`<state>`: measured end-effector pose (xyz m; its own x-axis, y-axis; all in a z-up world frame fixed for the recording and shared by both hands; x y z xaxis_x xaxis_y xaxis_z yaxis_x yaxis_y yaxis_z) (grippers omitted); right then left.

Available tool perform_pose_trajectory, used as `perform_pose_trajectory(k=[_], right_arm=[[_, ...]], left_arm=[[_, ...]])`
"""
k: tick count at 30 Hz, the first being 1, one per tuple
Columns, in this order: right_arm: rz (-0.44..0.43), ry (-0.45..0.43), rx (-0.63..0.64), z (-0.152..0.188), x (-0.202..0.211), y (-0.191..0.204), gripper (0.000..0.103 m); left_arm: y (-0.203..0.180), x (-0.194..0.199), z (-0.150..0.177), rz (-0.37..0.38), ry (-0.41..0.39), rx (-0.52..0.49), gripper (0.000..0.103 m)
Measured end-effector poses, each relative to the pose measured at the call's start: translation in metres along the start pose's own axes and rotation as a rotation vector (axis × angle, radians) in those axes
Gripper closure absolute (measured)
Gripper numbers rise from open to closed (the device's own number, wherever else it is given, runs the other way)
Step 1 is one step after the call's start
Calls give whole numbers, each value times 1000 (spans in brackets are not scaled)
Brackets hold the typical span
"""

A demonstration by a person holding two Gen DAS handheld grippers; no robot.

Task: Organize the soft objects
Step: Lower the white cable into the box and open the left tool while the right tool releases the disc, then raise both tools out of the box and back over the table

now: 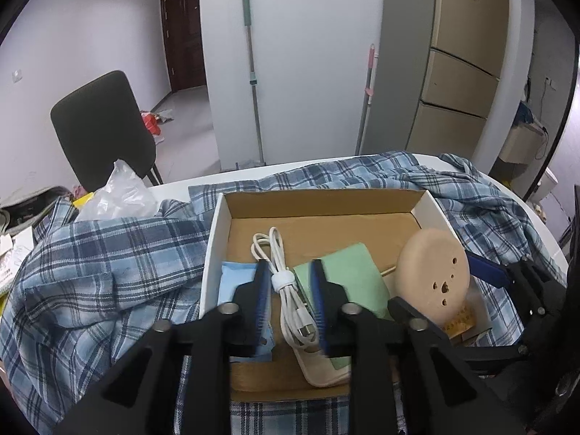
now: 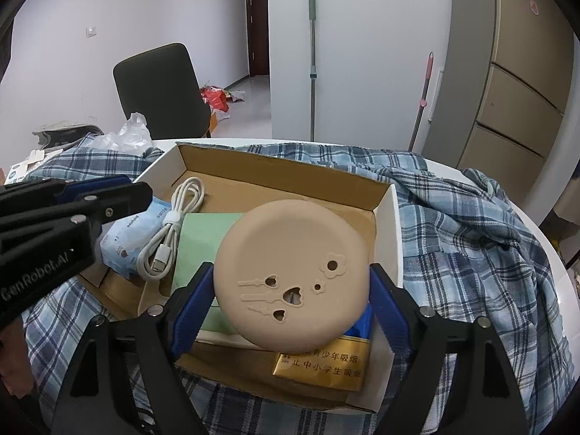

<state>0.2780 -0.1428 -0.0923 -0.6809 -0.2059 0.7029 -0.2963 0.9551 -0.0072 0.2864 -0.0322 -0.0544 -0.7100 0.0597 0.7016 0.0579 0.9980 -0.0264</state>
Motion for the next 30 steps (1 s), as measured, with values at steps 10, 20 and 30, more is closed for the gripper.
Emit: perform_pose_trajectory(k=[10,20,30], right_arm=[[11,-31,-2,-3,5,-2,10],[68,-178,-43,-34,68,-15,10],[38,-295,-31,-29,156,-13,10]], left_arm=[[7,10,-5,-4,-40,31,36],[-7,89,-24,-50,-214,-20,36],[-14,198,-17,-53,-400,-13,36]])
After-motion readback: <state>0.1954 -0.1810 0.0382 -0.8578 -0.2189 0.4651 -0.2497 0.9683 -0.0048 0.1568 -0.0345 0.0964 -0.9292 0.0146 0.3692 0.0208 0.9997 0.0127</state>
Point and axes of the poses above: each gripper's, at about its wrist camera, not at the fingertips, and x roughly against the way its jaws point, y to its left, z to its underside, the point moved 3 cm from there along -x, roughly the way its jaws point, and after that the axes turned 2 degrees about -y, right-handed, at the moved point
